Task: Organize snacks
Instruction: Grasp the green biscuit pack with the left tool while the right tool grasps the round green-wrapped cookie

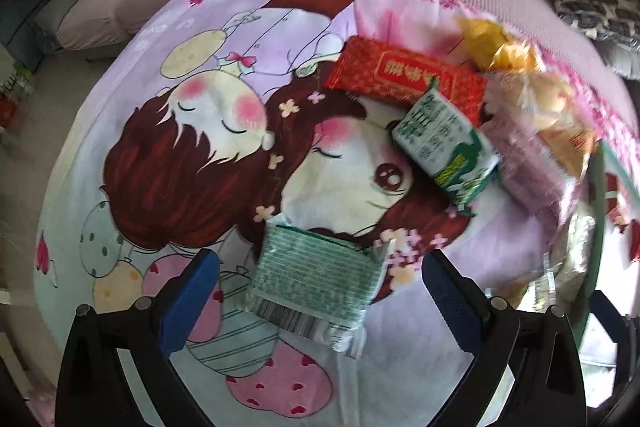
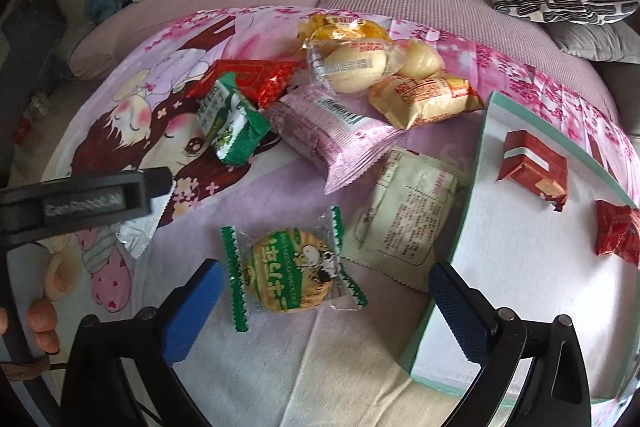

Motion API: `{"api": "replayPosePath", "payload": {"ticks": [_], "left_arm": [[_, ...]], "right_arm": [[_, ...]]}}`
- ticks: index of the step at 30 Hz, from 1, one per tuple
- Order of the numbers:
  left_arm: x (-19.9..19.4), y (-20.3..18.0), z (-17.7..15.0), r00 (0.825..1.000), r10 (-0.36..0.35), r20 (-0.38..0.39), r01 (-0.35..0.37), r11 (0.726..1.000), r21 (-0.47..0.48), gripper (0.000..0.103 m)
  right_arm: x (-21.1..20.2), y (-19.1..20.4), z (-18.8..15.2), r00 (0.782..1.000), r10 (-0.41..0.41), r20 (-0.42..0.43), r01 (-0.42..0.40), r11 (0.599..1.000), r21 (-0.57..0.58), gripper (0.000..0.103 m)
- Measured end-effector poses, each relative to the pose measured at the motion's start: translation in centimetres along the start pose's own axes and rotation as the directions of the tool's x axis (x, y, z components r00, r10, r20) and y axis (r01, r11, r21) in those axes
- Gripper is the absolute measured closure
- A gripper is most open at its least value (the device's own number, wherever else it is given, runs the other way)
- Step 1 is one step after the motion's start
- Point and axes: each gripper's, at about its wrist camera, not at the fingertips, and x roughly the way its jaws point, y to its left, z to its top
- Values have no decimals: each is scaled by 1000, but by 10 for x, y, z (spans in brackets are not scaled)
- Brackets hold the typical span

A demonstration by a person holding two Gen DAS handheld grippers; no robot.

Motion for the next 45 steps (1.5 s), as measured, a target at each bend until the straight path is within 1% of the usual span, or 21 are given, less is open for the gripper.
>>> {"api": "replayPosePath", "payload": {"ticks": [6, 10, 13, 16, 20, 23, 24, 26, 27, 28, 30, 32, 33, 35, 37, 40, 41, 42, 44, 45], "left_arm": [[12, 4, 2, 999, 13, -30, -13, 1000, 3, 2], [25, 2, 6, 998, 32, -60, -32, 999, 15, 2], [33, 1, 8, 996, 32, -78, -31, 999, 21, 2], [40, 5, 10, 997, 22, -75, -20, 999, 28, 2], [44, 5, 11, 997, 18, -69, -16, 999, 39, 2], [45, -6, 9, 997, -18, -69, 22, 998, 55, 3], [46, -12, 8, 997, -30, -69, 35, 997, 69, 6], [45, -19, 8, 998, -28, -58, 33, 995, 96, 12], [45, -22, 8, 998, -37, -53, 42, 994, 106, 18], [44, -24, 8, 998, -45, -51, 51, 993, 108, 24], [44, -28, 8, 997, -63, -44, 67, 991, 119, 31], [43, -32, 10, 997, -59, -39, 64, 990, 129, 33], [44, -34, 10, 998, -59, -36, 63, 989, 132, 34], [43, -34, 10, 998, -63, -31, 66, 989, 131, 36], [40, -37, 10, 997, -68, -24, 70, 989, 130, 39], [39, -41, 12, 998, -69, -15, 70, 989, 133, 39], [37, -41, 17, 997, -70, -14, 71, 988, 134, 40], [36, -42, 18, 997, -73, -10, 74, 988, 132, 40], [28, -44, 21, 997, -79, 0, 78, 988, 130, 40], [26, -45, 22, 996, -84, 9, 83, 989, 126, 40]], "right_arm": [[1, 13, -1, 1000, 12, -5, -12, 999, -41, 0], [10, 17, -4, 999, 10, -36, -11, 999, -48, 0], [21, 17, -7, 997, 7, -74, -11, 999, -44, 0], [30, 18, -9, 994, 22, -104, -26, 999, -37, 0], [34, 23, -9, 996, -6, -91, 2, 999, -54, 0], [35, 24, -10, 997, -11, -82, 7, 999, -46, 0], [35, 23, -9, 997, -12, -78, 9, 999, -40, 2], [35, 22, -7, 997, -30, -69, 28, 999, -32, 7], [34, 19, -7, 997, -39, -64, 37, 999, -28, 10], [34, 18, -6, 997, -45, -60, 43, 999, -23, 11], [32, 16, -6, 998, -41, -56, 41, 999, -9, 14], [31, 14, -6, 997, -51, -53, 51, 999, -4, 20], [30, 12, -6, 997, -57, -50, 57, 998, 0, 25], [32, 7, -3, 998, -47, -50, 48, 999, 20, 29], [31, 3, -2, 998, -39, -48, 41, 998, 37, 33], [32, 0, 1, 998, -33, -49, 36, 998, 50, 36], [33, 0, 2, 998, -31, -50, 34, 998, 53, 37], [32, -2, 2, 998, -28, -49, 31, 998, 55, 39], [30, -2, 3, 999, -26, -46, 29, 998, 56, 42], [25, 1, -2, 999, -30, -42, 32, 998, 58, 43]]}}
